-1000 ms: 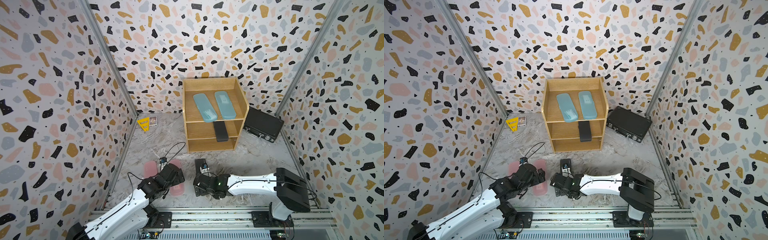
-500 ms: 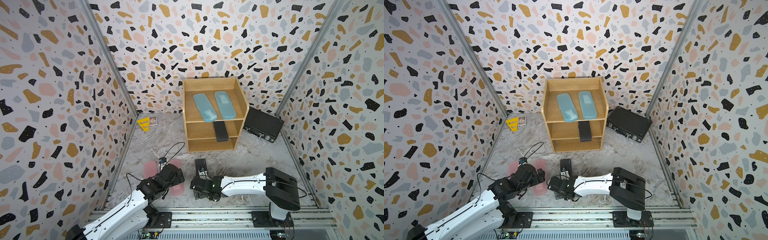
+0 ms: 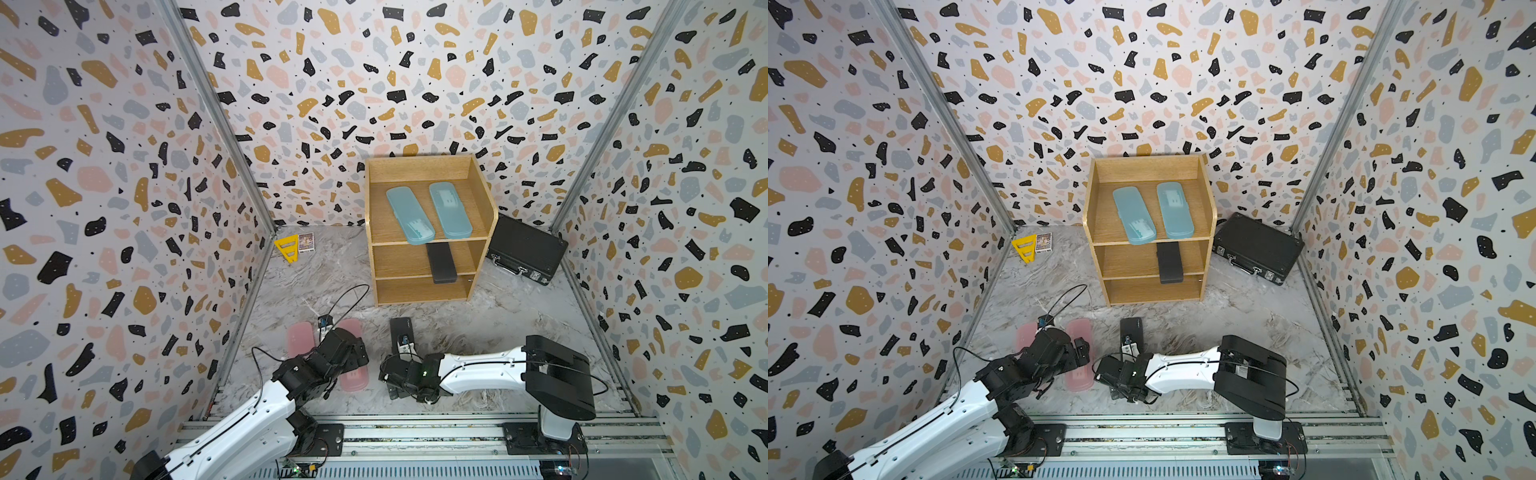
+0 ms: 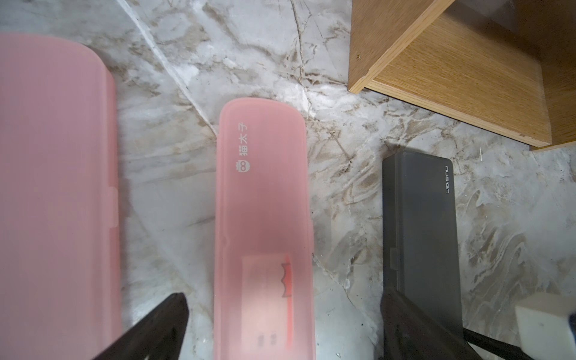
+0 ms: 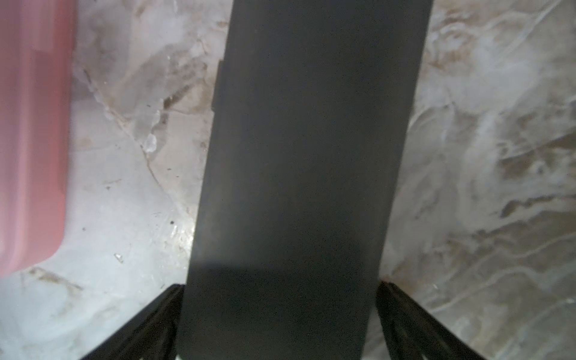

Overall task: Place the pencil cases on the shelf according to color
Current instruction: Pick up the pencil case from the center of the board.

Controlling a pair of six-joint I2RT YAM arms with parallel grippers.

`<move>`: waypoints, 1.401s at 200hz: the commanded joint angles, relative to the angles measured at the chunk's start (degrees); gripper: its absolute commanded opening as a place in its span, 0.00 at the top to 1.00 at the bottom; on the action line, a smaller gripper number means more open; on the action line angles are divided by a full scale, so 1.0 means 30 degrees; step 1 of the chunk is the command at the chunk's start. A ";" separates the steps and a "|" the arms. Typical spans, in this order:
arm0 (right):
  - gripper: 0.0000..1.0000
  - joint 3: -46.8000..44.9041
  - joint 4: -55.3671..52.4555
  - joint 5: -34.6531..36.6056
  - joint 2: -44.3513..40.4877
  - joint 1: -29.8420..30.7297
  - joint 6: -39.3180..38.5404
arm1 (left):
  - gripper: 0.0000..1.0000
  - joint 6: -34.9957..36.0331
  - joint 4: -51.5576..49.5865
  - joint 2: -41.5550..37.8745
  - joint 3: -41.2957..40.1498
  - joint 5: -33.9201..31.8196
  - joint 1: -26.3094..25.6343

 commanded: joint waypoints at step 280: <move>0.65 -0.4060 -0.2446 0.3830 -0.8565 -0.0016 -0.2448 | 0.00 -0.0066 0.0916 0.0268 -0.0315 0.0286 0.0111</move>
